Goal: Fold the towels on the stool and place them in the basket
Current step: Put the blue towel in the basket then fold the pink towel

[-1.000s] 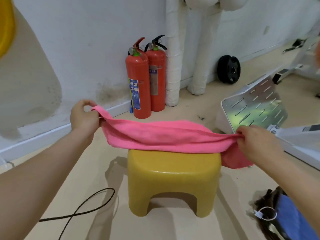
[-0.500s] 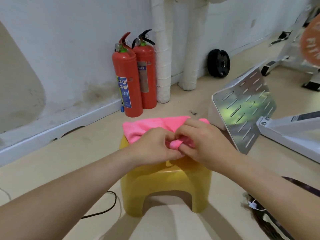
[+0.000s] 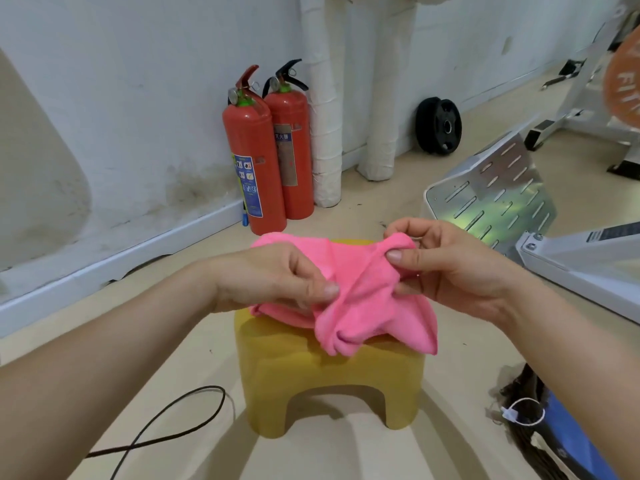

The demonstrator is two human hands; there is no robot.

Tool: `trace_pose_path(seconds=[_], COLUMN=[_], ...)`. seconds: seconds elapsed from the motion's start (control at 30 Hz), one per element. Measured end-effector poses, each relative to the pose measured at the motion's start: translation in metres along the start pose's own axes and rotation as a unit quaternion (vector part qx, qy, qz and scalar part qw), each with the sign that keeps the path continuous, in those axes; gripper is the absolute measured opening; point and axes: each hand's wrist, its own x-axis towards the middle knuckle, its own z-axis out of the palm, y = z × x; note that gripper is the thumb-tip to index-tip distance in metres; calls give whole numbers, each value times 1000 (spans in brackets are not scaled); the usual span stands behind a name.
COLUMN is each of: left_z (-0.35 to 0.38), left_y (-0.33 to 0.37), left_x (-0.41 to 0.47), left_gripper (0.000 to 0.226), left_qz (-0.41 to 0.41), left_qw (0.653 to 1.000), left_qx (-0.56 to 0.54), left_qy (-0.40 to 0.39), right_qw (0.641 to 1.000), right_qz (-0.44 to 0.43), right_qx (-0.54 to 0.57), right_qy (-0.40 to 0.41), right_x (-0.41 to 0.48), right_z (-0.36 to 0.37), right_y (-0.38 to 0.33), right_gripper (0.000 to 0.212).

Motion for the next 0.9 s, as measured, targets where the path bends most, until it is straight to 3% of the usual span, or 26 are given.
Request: trace_pose_path(seconds=[0.1, 0.17, 0.27, 0.4, 0.5, 0.63, 0.77, 0.9], left_z=[2, 3, 8, 20, 22, 25, 28, 9], left_y=[13, 25, 43, 57, 60, 66, 87, 118], left_x=[2, 2, -3, -6, -6, -10, -16, -29], left_gripper=[20, 28, 27, 44, 36, 26, 15, 16], left_qz=[90, 155, 207, 210, 203, 196, 230, 307], left_qw=[969, 945, 933, 919, 909, 910, 888, 859], left_qx=[-137, -204, -231, -263, -283, -287, -309, -286], left_qy=[184, 206, 182, 204, 231, 228, 251, 294], right_qw=[988, 981, 985, 981, 975, 951, 932, 933], right_qz=[-22, -37, -105, -168, -185, -250, -302, -316], right_qx=[-71, -70, -94, -91, -106, -139, -147, -143], right_qy=[-137, -177, -95, 22, 65, 119, 135, 97], right_x=[-10, -13, -10, -7, -8, -11, -4, 14], right_z=[12, 24, 39, 45, 46, 56, 71, 89], right_y=[-21, -28, -27, -24, -25, -31, -51, -96], right_gripper=[6, 9, 8, 12, 15, 4, 11, 14])
